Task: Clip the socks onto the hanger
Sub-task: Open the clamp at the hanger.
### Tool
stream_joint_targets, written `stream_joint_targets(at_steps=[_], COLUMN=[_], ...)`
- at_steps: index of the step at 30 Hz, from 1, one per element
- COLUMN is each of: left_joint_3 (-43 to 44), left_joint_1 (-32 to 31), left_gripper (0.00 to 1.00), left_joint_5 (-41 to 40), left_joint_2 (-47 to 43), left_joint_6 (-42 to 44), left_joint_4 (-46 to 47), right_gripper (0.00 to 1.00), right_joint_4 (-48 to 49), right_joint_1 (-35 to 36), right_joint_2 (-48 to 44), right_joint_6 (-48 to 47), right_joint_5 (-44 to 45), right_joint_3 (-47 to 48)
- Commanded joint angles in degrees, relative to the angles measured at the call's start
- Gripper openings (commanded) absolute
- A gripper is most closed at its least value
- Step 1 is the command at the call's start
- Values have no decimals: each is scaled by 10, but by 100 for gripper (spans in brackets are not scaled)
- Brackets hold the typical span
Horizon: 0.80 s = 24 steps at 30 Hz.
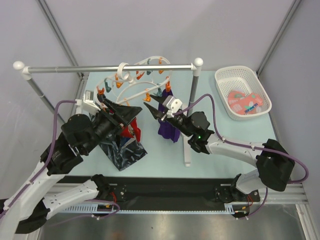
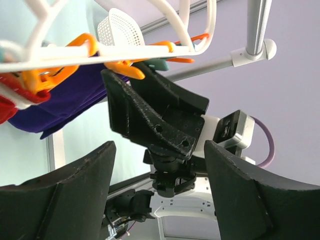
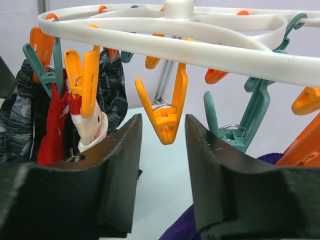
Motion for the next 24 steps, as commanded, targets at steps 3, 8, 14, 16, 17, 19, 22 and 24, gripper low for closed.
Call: stream_joint_targets(at_steps=[3,8,14,16,17,19,22,24], left_joint_3=[71,95,94,104,108,118,121,120], left_joint_1=[-3,-3,-3,-3,-3,-3,-3,-4], left_gripper=[75,69,65,63,62,61,59,57], left_joint_5=[14,4,-53,-63,-75,-85,-95,-102], left_joint_2=[46,88,97,105,113,120,123,122], left_joint_6=[1,13,0,-1,-1,-4,-12,-10], left_joint_4=[-30,-46,-63,-69,-77,-82,-80,-70], right_gripper=[39,27,23,20,20,14,4,2], right_joint_4=[18,-5,-27,-28,-29,-43,-82,-100], right_joint_1=[0,1,9,17,26,35,59,73], right_joint_2=[-11,-22,-39,-43,-48,-52,-53,-55], right_joint_6=[14,16,13,7,4,-18,-52,-86], right_joint_5=[0,5,35,39,62,76,117,142], right_joint_3=[22,21,17,14,13,19,32,42])
